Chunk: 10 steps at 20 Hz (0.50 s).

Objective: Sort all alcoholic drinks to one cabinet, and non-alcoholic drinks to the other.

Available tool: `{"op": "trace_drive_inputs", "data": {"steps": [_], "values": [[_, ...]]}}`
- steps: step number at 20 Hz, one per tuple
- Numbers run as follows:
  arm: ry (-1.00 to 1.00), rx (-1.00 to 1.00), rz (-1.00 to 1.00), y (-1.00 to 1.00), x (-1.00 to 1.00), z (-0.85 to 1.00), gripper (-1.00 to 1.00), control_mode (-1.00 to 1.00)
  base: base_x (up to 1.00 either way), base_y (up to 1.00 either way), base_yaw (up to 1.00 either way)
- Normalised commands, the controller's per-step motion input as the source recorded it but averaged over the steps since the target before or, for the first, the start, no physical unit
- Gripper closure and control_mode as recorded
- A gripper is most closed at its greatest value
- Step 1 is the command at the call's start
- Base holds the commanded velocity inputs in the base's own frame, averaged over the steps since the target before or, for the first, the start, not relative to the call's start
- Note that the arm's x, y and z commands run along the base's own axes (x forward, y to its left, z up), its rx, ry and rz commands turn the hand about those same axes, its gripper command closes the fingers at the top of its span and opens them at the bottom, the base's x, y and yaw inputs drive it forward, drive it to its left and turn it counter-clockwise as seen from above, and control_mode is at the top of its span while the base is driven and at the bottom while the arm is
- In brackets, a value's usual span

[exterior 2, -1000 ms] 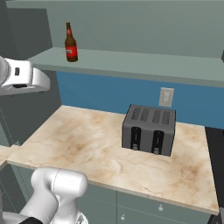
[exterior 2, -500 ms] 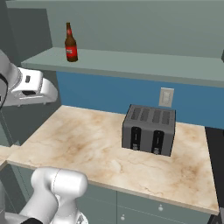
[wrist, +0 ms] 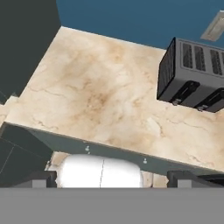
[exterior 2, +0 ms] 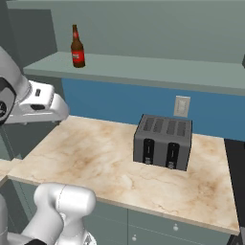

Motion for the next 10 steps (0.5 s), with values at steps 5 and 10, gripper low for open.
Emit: {"op": "trace_drive_inputs", "data": {"steps": [5,10], "values": [[0.00,0.00,0.00,0.00,0.00,0.00,-1.00,1.00,-1.00,-0.45,-0.12],[0.00,0.00,0.00,0.00,0.00,0.00,-1.00,1.00,-1.00,-0.60,-0.20]]}}
